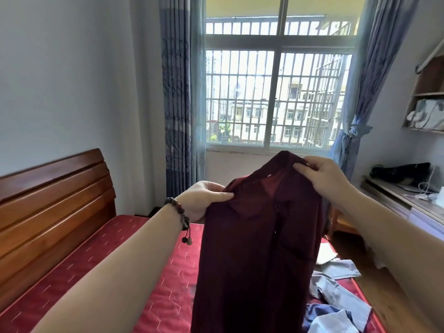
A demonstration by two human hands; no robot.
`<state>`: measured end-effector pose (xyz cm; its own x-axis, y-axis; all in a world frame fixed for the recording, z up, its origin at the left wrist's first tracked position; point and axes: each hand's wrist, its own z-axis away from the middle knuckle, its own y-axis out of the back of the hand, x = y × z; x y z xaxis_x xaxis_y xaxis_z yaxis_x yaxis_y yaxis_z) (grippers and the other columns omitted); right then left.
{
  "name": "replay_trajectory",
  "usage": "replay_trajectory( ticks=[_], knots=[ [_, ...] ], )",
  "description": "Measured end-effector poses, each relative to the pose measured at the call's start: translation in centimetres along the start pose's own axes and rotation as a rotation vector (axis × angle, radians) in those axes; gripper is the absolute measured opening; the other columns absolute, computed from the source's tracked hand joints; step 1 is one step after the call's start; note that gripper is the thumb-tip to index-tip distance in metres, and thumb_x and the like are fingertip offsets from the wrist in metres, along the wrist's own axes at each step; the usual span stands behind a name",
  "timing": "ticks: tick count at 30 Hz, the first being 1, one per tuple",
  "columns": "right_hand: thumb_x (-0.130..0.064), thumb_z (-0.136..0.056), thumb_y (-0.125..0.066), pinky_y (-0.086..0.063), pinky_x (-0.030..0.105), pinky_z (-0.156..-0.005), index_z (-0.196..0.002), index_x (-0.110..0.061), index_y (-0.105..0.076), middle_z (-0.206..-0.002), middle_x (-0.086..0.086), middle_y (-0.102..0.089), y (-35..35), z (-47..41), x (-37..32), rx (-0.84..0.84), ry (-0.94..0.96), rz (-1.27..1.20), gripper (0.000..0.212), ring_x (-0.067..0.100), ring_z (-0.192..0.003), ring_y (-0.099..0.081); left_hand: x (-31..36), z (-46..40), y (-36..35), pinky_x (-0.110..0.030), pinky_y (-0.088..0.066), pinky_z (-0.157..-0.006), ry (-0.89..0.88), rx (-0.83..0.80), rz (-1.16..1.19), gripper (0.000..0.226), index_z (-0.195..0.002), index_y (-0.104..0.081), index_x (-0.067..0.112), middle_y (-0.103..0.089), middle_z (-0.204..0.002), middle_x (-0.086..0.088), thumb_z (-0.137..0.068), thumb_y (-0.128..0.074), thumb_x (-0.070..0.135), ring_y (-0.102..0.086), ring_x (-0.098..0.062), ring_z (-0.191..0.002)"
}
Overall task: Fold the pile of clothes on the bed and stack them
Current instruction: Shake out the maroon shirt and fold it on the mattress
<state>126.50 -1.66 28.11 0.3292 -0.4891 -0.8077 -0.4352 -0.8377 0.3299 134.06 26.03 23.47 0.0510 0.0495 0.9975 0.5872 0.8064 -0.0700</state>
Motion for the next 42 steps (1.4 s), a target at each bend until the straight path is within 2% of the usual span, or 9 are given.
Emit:
replay_trajectory(
  ticks=[11,17,20,29,32,35,38,40,42],
  knots=[
    [-0.015,-0.088,-0.069,-0.053,0.048,-0.073,-0.075,-0.021,-0.073,-0.078,0.017,-0.07,-0.7,0.1,3.6,-0.067,-0.086,0.088,0.014,0.025,-0.068,-0.062,2.1,0.4,-0.8,-0.03,-0.06,-0.065,-0.111,0.063,0.284,0.008,-0.089,-0.069,0.003,-0.071,-0.08,-0.01,-0.083,-0.066,0.007,-0.068,-0.018,-0.064],
    [-0.022,-0.079,-0.078,-0.049,0.02,-0.074,-0.091,-0.025,-0.065,-0.094,-0.004,-0.063,-5.7,2.3,0.8,-0.009,0.22,0.134,0.018,0.008,-0.083,-0.061,2.7,-1.1,-3.1,-0.038,-0.06,-0.066,-0.081,0.201,0.245,0.021,-0.098,-0.07,-0.003,-0.072,-0.085,-0.019,-0.078,-0.073,0.004,-0.071,-0.025,-0.067],
    [-0.029,-0.072,-0.084,-0.049,0.02,-0.075,-0.093,-0.024,-0.062,-0.093,-0.008,-0.065,-8.1,3.2,0.6,-0.167,0.13,0.121,0.031,0.008,-0.085,-0.062,2.4,-1.5,-3.9,-0.044,-0.059,-0.07,-0.077,0.26,0.227,0.023,-0.1,-0.071,-0.003,-0.071,-0.091,-0.023,-0.078,-0.075,0.005,-0.07,-0.029,-0.069],
    [-0.026,-0.076,-0.079,-0.038,0.014,-0.056,-0.067,-0.024,-0.059,-0.061,-0.01,-0.058,-11.3,3.5,1.6,0.013,0.049,0.142,0.022,0.004,-0.057,-0.052,2.5,-2.0,-3.6,-0.049,-0.059,-0.072,-0.025,0.426,0.274,0.026,-0.096,-0.073,0.002,-0.072,-0.093,-0.023,-0.075,-0.081,0.016,-0.07,-0.033,-0.076],
    [-0.017,-0.082,-0.066,-0.039,0.03,-0.052,-0.071,-0.018,-0.049,-0.052,-0.004,-0.051,-11.2,4.2,1.3,0.176,0.223,0.384,0.02,0.021,-0.052,-0.049,2.6,-2.1,-3.0,-0.055,-0.057,-0.077,-0.051,0.481,0.294,0.027,-0.093,-0.074,0.001,-0.072,-0.093,-0.023,-0.072,-0.083,0.016,-0.07,-0.035,-0.08],
    [-0.007,-0.077,-0.061,-0.031,0.026,-0.046,-0.069,-0.013,-0.048,-0.048,-0.002,-0.045,-11.5,5.2,1.3,0.365,0.623,0.698,0.016,0.024,-0.044,-0.045,2.7,-2.2,-2.9,-0.055,-0.058,-0.075,-0.061,0.488,0.317,0.027,-0.093,-0.074,-0.001,-0.072,-0.09,-0.024,-0.072,-0.083,0.014,-0.07,-0.036,-0.077],
    [-0.019,-0.083,-0.061,-0.041,0.027,-0.046,-0.077,-0.015,-0.054,-0.056,-0.005,-0.051,-12.2,5.8,2.6,0.093,0.815,0.641,0.01,0.017,-0.053,-0.052,2.7,-2.3,-3.3,-0.044,-0.058,-0.066,-0.069,0.481,0.317,0.023,-0.092,-0.073,0.001,-0.071,-0.083,-0.021,-0.074,-0.081,0.013,-0.068,-0.03,-0.066],
    [-0.029,-0.086,-0.06,-0.044,0.026,-0.056,-0.089,-0.019,-0.058,-0.065,-0.01,-0.054,-11.8,5.9,3.2,-0.018,0.688,0.471,0.011,0.01,-0.061,-0.051,2.6,-2.3,-3.2,-0.043,-0.057,-0.063,-0.059,0.441,0.306,0.018,-0.088,-0.073,0.003,-0.071,-0.085,-0.022,-0.075,-0.08,0.013,-0.069,-0.031,-0.067],
    [-0.027,-0.085,-0.065,-0.044,0.027,-0.066,-0.098,-0.022,-0.057,-0.077,-0.011,-0.054,-11.1,5.2,3.5,0.095,0.477,0.273,0.016,0.008,-0.068,-0.05,2.8,-2.0,-2.9,-0.041,-0.058,-0.058,-0.051,0.378,0.306,0.013,-0.089,-0.071,0.002,-0.071,-0.081,-0.021,-0.08,-0.075,0.011,-0.069,-0.03,-0.063]
  ],
)
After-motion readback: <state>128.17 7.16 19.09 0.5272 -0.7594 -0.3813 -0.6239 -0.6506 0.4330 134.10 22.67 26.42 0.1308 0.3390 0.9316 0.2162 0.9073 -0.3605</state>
